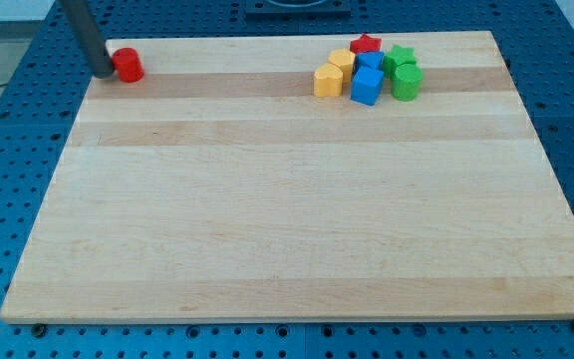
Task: Place yellow hexagon towards the top centre of the board
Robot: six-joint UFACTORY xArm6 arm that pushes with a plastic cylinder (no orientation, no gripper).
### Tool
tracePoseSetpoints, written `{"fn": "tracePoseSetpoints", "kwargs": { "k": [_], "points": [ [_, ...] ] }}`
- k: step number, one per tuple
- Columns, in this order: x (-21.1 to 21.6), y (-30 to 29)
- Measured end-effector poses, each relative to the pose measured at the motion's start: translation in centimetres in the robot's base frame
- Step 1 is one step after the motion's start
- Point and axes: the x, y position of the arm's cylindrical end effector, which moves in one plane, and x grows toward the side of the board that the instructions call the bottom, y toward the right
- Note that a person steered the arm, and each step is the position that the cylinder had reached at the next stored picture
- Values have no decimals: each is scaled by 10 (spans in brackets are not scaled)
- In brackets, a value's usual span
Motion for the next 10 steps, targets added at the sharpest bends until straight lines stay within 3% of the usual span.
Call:
{"fn": "tracePoseSetpoints", "kwargs": {
  "k": [3, 4, 5, 7, 8, 9, 10],
  "points": [
    [25, -31],
    [70, 6],
    [101, 93],
    [103, 301],
    [91, 425],
    [61, 504],
    [17, 474]
  ]
}}
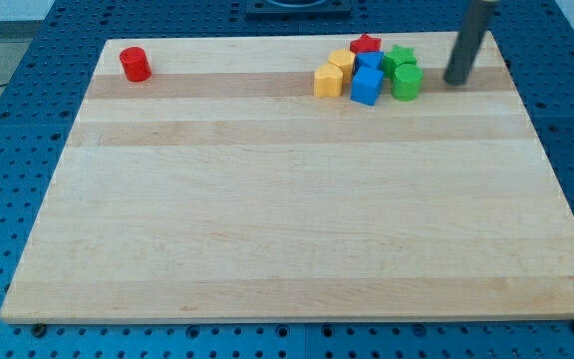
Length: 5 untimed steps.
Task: Place yellow hexagon towards the top centre of the board
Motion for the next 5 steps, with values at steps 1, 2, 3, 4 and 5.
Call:
{"fn": "tracePoseSetpoints", "kwargs": {
  "k": [1, 2, 3, 4, 5],
  "points": [
    [-40, -11],
    [-55, -86],
    [-56, -122],
    [-65, -134],
    [-30, -142]
  ]
}}
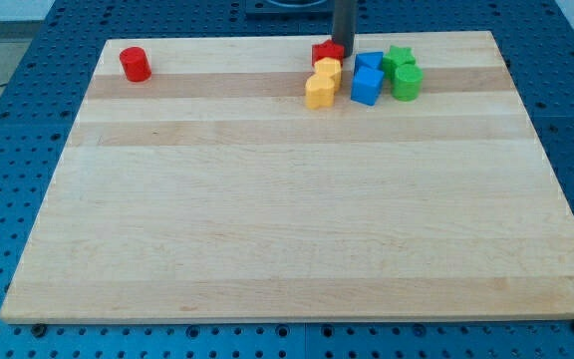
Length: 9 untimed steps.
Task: Place yellow hexagon towards the top centre of the board
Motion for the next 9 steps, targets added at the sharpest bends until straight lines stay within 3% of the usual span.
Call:
{"fn": "tracePoseSetpoints", "kwargs": {
  "k": [1, 3, 4, 6, 9],
  "points": [
    [31, -22],
    [77, -177],
    [119, -187],
    [130, -93],
    [123, -13]
  ]
}}
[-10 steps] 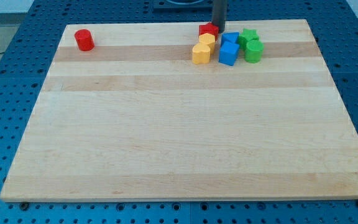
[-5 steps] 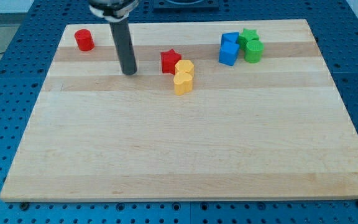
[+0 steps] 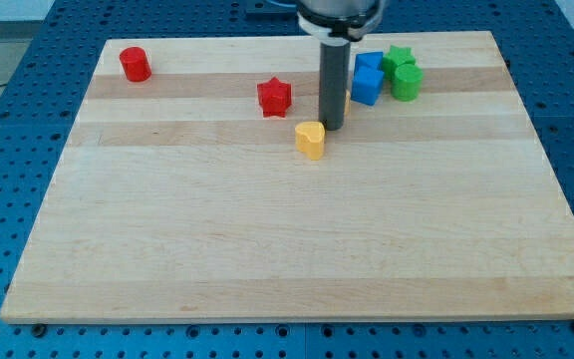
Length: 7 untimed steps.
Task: Place yellow hexagon towards the top centre of the board
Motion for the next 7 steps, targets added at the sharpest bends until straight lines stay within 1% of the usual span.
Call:
{"fn": "tracePoseSetpoints", "kwargs": {
  "k": [3, 5, 6, 7],
  "points": [
    [-67, -9],
    [-106, 32],
    [-131, 38],
    [-92, -8]
  ]
}}
